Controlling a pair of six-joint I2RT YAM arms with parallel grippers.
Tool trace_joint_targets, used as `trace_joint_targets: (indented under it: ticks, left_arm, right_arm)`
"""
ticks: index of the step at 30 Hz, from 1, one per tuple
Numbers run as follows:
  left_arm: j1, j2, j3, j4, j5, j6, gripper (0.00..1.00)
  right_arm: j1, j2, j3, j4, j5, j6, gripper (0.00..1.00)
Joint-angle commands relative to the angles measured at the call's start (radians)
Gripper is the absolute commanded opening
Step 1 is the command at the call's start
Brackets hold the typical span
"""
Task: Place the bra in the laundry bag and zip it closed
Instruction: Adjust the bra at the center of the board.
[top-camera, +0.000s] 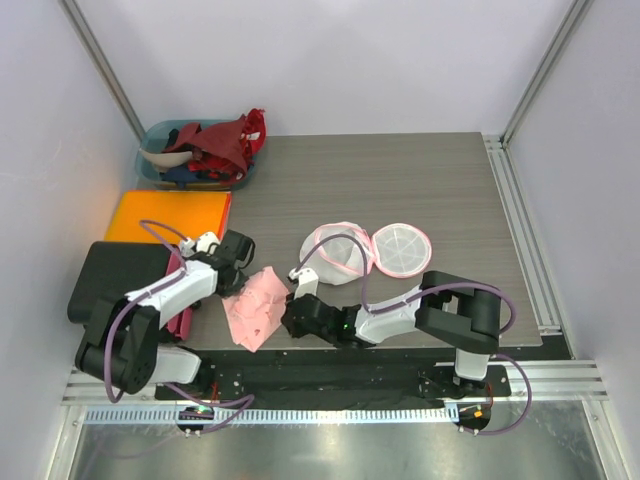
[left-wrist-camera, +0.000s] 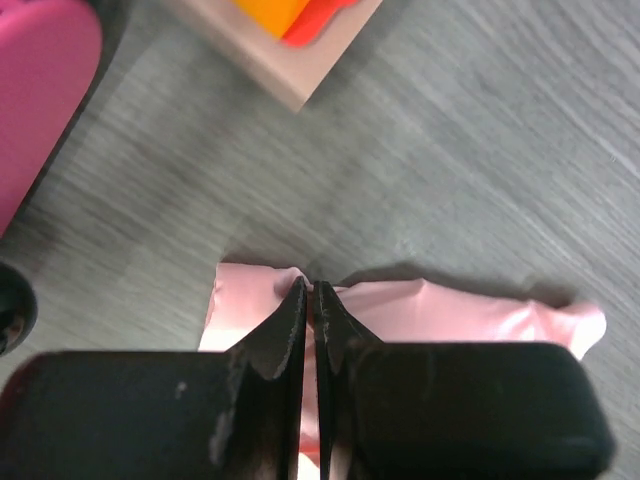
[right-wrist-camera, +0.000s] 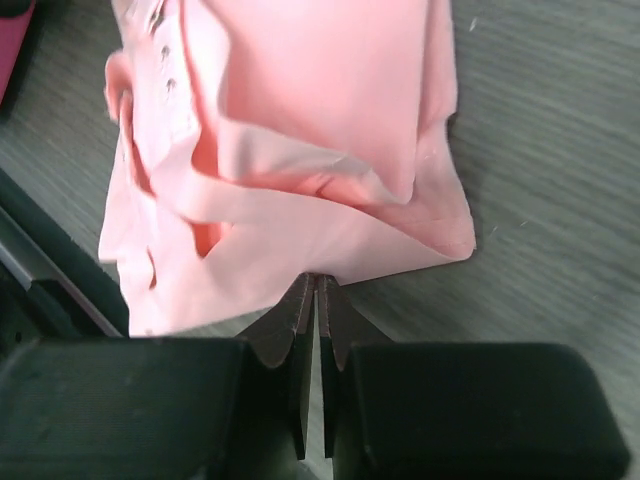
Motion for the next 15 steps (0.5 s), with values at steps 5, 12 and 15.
trace_joint_targets:
  ticks: [5, 12, 15]
  left_arm:
    - [0.000, -0.147, -0.088, -0.019, 0.081, -0.085, 0.05]
    - [-0.007, -0.317, -0.153, -0.073, 0.116, -0.131, 0.24]
    - [-0.009, -0.379, -0.121, -0.148, 0.092, -0.118, 0.50]
  right_arm:
    - [-0.093, -0.004, 0.008, 0.046, -0.042, -0.051, 0.11]
    - [-0.151, -0.040, 0.034, -0.049, -0.143, -0.114, 0.13]
    - [-0.151, -0.065, 0.033, -0.094, -0.200, -0.131, 0.15]
